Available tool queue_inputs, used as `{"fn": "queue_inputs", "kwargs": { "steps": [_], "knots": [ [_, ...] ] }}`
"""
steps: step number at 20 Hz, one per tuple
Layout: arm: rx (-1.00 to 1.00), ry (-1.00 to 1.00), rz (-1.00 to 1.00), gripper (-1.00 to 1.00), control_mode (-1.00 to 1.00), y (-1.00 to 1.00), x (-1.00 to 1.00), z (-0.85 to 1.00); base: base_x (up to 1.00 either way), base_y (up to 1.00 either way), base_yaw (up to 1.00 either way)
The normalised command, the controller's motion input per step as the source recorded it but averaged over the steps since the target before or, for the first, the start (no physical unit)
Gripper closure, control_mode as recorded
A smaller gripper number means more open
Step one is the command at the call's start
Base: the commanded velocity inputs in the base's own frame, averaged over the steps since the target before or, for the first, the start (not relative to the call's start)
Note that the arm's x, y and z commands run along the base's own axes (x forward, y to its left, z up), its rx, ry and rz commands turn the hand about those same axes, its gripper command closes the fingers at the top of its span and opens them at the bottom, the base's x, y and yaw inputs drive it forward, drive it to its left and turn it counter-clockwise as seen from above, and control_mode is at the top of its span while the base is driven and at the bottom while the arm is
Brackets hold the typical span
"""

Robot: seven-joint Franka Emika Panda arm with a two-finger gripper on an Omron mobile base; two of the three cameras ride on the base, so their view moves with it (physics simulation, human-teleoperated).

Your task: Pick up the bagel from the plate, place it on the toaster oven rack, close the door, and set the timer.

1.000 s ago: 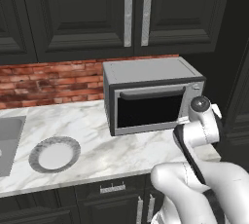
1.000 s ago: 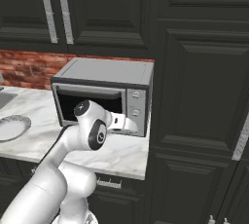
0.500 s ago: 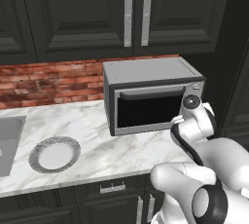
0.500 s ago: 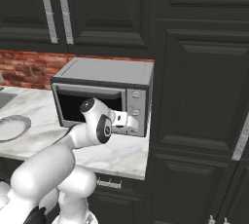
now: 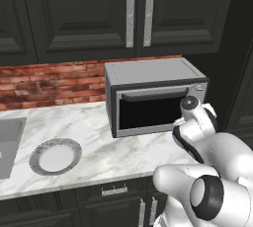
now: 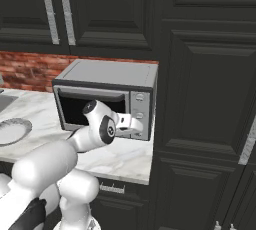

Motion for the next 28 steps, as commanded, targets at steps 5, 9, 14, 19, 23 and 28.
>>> {"fn": "queue_inputs", "kwargs": {
  "steps": [5,9,14,19,23,28],
  "knots": [
    [-0.11,0.00,0.00,-1.00,-1.00,-0.20,0.01,-0.09,0.00,0.00,0.00],
    [-0.08,0.00,0.00,-1.00,-1.00,-0.07,0.03,-0.15,0.00,0.00,0.00],
    [-0.04,-0.03,0.01,-1.00,-1.00,0.00,0.02,-0.14,0.00,0.00,0.00],
    [0.00,-0.04,0.00,-1.00,-1.00,0.00,0.02,-0.01,0.00,0.00,0.00],
    [0.00,-0.05,0.00,-1.00,-1.00,0.00,0.08,0.00,0.00,0.00,0.00],
    [0.00,0.00,0.00,-1.00,-1.00,0.00,0.17,0.02,0.00,0.00,0.00]
  ]
}}
